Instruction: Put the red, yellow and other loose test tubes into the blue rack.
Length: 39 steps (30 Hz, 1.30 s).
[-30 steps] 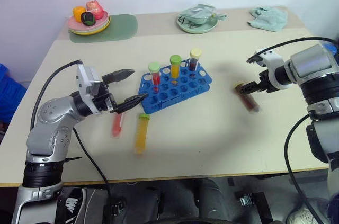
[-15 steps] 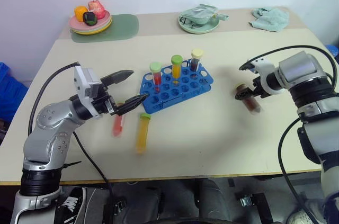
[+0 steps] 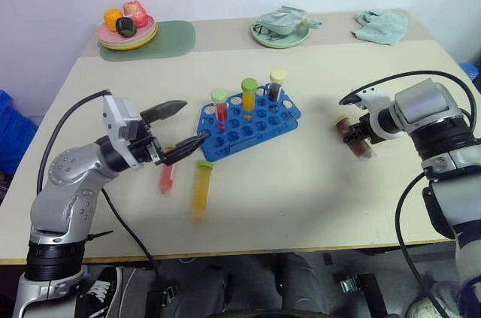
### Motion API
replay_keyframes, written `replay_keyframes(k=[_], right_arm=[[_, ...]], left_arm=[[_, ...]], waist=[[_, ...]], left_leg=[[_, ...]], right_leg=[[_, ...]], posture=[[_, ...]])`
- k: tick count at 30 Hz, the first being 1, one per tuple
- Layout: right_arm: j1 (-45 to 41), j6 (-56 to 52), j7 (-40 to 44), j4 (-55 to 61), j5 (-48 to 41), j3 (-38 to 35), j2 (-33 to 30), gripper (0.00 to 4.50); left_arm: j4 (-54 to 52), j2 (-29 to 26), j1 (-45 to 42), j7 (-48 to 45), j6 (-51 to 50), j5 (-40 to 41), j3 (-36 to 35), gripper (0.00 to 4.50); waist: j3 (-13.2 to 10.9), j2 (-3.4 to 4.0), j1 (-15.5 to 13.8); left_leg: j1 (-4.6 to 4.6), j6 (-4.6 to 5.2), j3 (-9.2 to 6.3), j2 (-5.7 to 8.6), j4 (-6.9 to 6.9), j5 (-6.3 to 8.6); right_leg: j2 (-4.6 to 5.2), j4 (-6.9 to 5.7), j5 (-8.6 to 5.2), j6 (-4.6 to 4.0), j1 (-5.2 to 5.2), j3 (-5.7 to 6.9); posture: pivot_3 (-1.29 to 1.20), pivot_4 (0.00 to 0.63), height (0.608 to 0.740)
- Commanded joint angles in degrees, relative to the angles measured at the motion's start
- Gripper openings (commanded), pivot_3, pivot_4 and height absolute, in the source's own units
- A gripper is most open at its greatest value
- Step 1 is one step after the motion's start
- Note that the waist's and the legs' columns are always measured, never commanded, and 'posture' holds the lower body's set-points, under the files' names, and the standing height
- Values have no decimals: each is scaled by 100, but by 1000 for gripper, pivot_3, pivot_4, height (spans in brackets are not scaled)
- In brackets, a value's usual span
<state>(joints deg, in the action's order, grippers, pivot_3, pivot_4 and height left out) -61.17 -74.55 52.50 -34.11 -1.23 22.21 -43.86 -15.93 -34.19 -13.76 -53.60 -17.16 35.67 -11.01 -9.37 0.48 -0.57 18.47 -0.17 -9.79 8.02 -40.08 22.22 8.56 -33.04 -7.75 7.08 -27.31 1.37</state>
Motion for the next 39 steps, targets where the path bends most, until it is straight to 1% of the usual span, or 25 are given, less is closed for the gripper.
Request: replay_keyframes(k=[1,3,4,6,8,9,10,11,12,14,16,18,20,21,23,24,26,30,32,34,36,39], right_arm=[[23,-24,164,282,-236,-161,-19,764],[177,238,448,738,-332,-98,-228,764],[353,492,536,1073,-398,-191,-352,764],[940,1182,883,2009,-839,-777,-578,764],[1354,1372,1111,2660,-1304,-1338,-651,764],[1545,1345,1144,2967,-1654,-1821,-556,764],[1877,1875,1225,3481,-1961,-2330,-426,764],[2121,2281,1267,3863,-2163,-2665,-331,764],[2288,2385,1267,4144,-2425,-2974,-208,764],[2419,2560,843,4511,-2691,-3373,204,764],[2405,2435,478,4645,-3032,-3633,613,764],[2384,3066,-32,4566,-2836,-3591,1147,764],[2456,3934,-535,4469,-2504,-3455,1685,764],[2466,4041,-739,4393,-2525,-3455,1930,764],[2613,4613,-927,4089,-2444,-3352,2409,764],[2723,5164,-975,3928,-2151,-3170,2517,764],[2750,5689,-1206,3599,-2067,-3178,2843,764],[2806,6702,-1385,3028,-1504,-2831,2997,764],[2793,6976,-1468,2663,-1484,-2823,3108,764],[2786,7404,-1603,2295,-1243,-2748,3121,764],[2760,7575,-1672,2024,-1242,-2762,3169,764],[2831,8077,-1682,1711,-911,-2537,3117,764]], left_arm=[[-72,-87,-53,-51,66,75,-134,4500],[-40,-102,-70,-79,83,61,-145,4500],[-26,-106,-82,-84,86,58,-153,4500],[-13,-123,-90,-101,93,56,-174,4500],[4,-136,-85,-115,99,67,-205,4500],[16,-158,-79,-132,107,56,-213,4500],[46,-176,-86,-154,110,55,-229,4500],[75,-192,-87,-180,116,57,-248,4500],[98,-213,-100,-206,121,40,-249,4500],[197,-263,-175,-262,130,38,-264,4500],[306,-303,-281,-331,162,16,-247,4500],[376,-342,-427,-384,143,-25,-193,4500],[446,-357,-550,-389,80,12,-195,4500],[484,-369,-573,-407,73,26,-207,4500],[530,-374,-599,-426,50,50,-220,4500],[538,-376,-604,-414,35,55,-228,4500],[523,-388,-584,-380,7,59,-249,4500],[378,-460,-534,-362,-93,109,-262,4500],[385,-497,-548,-394,-102,102,-256,4500],[391,-514,-555,-413,-107,88,-250,4500],[392,-512,-573,-416,-129,109,-258,4500],[407,-536,-574,-447,-118,93,-264,4500]], waist=[[0,0,-1],[0,0,-3],[0,0,-5],[0,0,-27],[-1,1,-21],[-1,2,-21],[-1,1,-19],[-1,1,-22],[-1,1,-19],[-1,1,-9],[0,-1,-16],[2,-4,-17],[2,-4,-12],[2,-4,-9],[2,-4,-4],[2,-4,-1],[2,-4,2],[0,0,38],[0,0,74],[0,0,132],[-1,0,159],[-1,1,172]], left_leg=[[0,0,0,0,0,0],[0,0,0,0,0,0],[1,0,-1,0,0,0],[2,0,-1,0,1,0],[7,0,-3,2,2,0],[6,0,-1,2,1,0],[6,0,-3,1,0,0],[2,0,-3,1,1,0],[1,0,-3,-1,2,0],[-4,0,-3,-2,2,0],[-14,1,-3,-3,1,1],[-15,1,-4,-3,-1,0],[-15,1,-3,-1,-1,0],[-14,1,-3,-1,-1,0],[-13,1,-4,-1,1,0],[-13,1,-6,-1,2,0],[-12,1,-6,1,3,0],[-12,1,-5,1,3,0],[-13,1,-6,-1,5,0],[-14,1,-7,-1,5,0],[-14,1,-7,-1,5,0],[-14,1,-7,-4,8,0]], right_leg=[[0,0,0,0,0,0],[0,0,0,0,-1,0],[0,-1,0,0,-2,0],[0,0,0,1,-2,0],[1,4,0,2,-1,7],[1,4,2,4,-1,6],[1,5,3,5,0,4],[1,6,3,6,0,2],[-1,6,3,6,2,3],[-2,5,3,6,3,1],[-2,6,3,5,9,-6],[-2,6,5,2,10,-6],[-1,2,6,2,9,-7],[-2,0,6,2,8,-7],[-2,-3,6,2,6,-7],[-3,-3,6,2,6,-7],[-5,-1,6,2,5,-6],[-5,-3,6,1,2,-7],[-8,-4,6,1,2,-7],[-8,-4,6,1,4,-7],[-8,-4,6,1,3,-7],[-11,-4,6,0,0,-7]], posture=[[0,150,740],[0,150,740],[0,150,740],[0,150,740],[0,150,740],[0,150,740],[0,150,740],[0,150,740],[0,150,740],[0,150,740],[0,150,740],[0,150,740],[0,150,740],[0,150,740],[0,150,740],[0,150,740],[0,150,740],[0,150,740],[0,150,740],[0,150,740],[0,150,740],[0,150,740]])
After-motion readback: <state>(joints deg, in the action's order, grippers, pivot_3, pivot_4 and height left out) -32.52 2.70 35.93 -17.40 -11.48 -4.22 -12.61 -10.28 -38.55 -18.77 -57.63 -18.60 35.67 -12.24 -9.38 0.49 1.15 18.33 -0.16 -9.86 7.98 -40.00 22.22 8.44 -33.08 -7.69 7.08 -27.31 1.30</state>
